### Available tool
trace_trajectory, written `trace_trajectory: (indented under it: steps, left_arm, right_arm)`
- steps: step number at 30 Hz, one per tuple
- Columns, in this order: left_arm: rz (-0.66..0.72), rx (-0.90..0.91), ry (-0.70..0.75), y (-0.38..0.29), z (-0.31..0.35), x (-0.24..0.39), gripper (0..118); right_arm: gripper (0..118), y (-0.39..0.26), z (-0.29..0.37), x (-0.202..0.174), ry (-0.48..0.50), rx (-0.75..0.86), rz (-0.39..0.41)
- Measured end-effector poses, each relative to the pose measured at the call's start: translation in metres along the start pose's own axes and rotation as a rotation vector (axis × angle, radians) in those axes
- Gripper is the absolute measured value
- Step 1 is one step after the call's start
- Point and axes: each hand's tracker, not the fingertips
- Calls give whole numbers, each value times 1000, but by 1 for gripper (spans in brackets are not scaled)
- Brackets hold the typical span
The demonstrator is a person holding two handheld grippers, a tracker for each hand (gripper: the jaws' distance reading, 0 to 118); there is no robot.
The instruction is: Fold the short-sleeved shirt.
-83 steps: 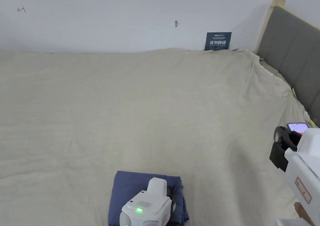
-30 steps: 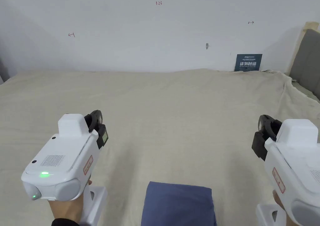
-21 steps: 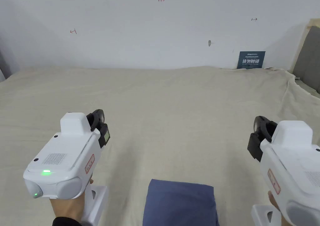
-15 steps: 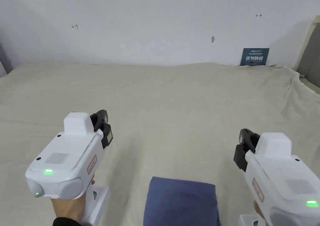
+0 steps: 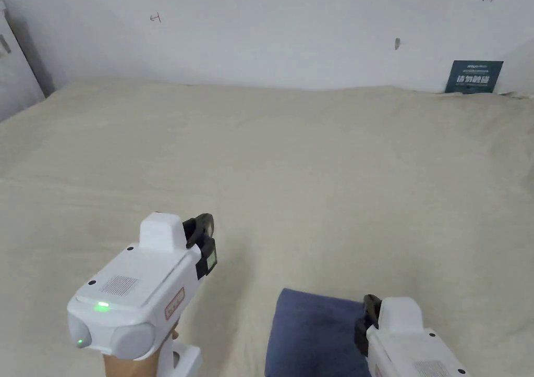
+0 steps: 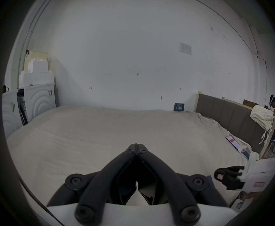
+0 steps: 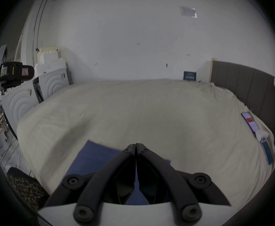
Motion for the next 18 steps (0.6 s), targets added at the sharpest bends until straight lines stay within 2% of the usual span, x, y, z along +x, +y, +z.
trace_trajectory:
  steps: [5,10,13,16,18]
  left_arm:
    - [37,-102,-39,-26,-10,-4,0]
    - [75,-190,-84,-47,-21,-3,0]
    - [120,-260,-121,-59,-31,-3,5]
    - [200,-373,-155,-69,-44,1,21]
    - [264,-470,-171,-78,-57,2,52]
  right_arm:
    - [1,-27,-20,-5,16,-77,2]
    - [1,-53,-32,-2,-7,-147,-16]
    - [0,-60,-35,-3,-12,-154,-10]
    - [0,-59,-37,-4,-14,-158,10]
    - [0,-59,-37,-2,-11,-163,3]
